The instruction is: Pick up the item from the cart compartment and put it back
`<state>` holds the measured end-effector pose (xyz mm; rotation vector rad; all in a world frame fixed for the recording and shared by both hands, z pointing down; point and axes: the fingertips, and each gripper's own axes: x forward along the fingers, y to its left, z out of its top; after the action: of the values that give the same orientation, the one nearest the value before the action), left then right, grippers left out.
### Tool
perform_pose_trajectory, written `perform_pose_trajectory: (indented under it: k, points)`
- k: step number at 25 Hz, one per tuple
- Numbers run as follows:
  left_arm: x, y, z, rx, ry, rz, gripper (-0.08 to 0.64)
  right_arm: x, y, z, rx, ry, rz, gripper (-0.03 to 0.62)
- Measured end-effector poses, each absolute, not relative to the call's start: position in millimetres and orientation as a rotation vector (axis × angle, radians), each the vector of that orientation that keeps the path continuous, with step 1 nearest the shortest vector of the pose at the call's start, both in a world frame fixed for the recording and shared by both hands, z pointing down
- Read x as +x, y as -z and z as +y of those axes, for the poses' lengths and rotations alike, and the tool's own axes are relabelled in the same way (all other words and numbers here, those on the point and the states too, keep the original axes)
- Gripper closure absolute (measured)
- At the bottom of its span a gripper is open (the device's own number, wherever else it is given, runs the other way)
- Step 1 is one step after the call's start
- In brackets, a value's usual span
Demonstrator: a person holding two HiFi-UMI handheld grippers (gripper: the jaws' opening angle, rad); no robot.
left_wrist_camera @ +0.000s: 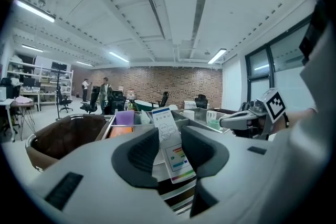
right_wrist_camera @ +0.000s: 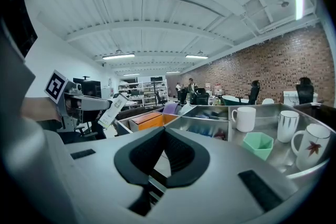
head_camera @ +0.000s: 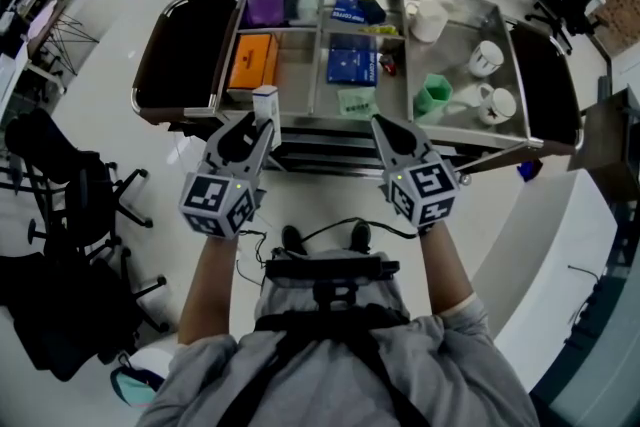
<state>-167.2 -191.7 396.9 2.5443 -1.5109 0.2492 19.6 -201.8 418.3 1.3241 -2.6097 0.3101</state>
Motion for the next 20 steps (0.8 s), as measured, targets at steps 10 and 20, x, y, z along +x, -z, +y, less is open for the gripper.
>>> perform_pose_trajectory:
  k: [10,20]
  points:
    - [-167.9,-394.8,-192.9,2.537,-0.229,-1.527,0.423,20.5,-420.2,-200.0,1.327,-0.314,-2.606,0.583]
    - [-163.3,-398.3,-195.7,2.530,-0.246,-1.505,0.423,20.6,-422.4,-200.4,1.327,-0.315,-2.608,0.583]
